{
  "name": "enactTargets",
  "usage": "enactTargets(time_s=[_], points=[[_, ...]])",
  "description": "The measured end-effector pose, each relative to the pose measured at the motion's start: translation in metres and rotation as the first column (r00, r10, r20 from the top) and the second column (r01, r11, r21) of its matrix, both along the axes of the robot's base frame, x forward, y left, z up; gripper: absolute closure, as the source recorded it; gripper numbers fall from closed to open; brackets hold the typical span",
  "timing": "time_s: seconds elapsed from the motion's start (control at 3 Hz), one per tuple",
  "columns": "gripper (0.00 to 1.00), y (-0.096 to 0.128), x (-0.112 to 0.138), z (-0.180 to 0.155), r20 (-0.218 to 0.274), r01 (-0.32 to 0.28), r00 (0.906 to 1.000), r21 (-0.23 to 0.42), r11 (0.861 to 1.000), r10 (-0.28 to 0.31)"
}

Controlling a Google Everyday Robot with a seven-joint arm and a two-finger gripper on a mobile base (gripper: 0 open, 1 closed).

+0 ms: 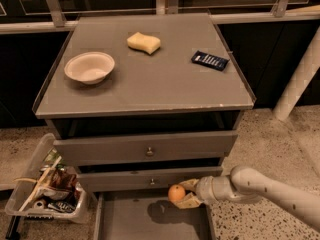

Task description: Place orange into bottom drawer

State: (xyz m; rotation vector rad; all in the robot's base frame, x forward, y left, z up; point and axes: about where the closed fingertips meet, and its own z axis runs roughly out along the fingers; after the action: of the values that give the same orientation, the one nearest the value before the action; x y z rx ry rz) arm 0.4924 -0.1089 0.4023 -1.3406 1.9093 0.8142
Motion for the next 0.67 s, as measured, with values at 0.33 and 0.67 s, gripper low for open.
enactTargets(time_s=[0.33, 0.67], points=[[1.00, 0.009, -0.006, -0.052, -0.044, 0.012, 0.9989, -0.022, 1.000, -0.013], [1.00, 0.007, -0.012, -0.123, -0.032, 0.070, 0.9969, -0.074, 0.995, -0.073]])
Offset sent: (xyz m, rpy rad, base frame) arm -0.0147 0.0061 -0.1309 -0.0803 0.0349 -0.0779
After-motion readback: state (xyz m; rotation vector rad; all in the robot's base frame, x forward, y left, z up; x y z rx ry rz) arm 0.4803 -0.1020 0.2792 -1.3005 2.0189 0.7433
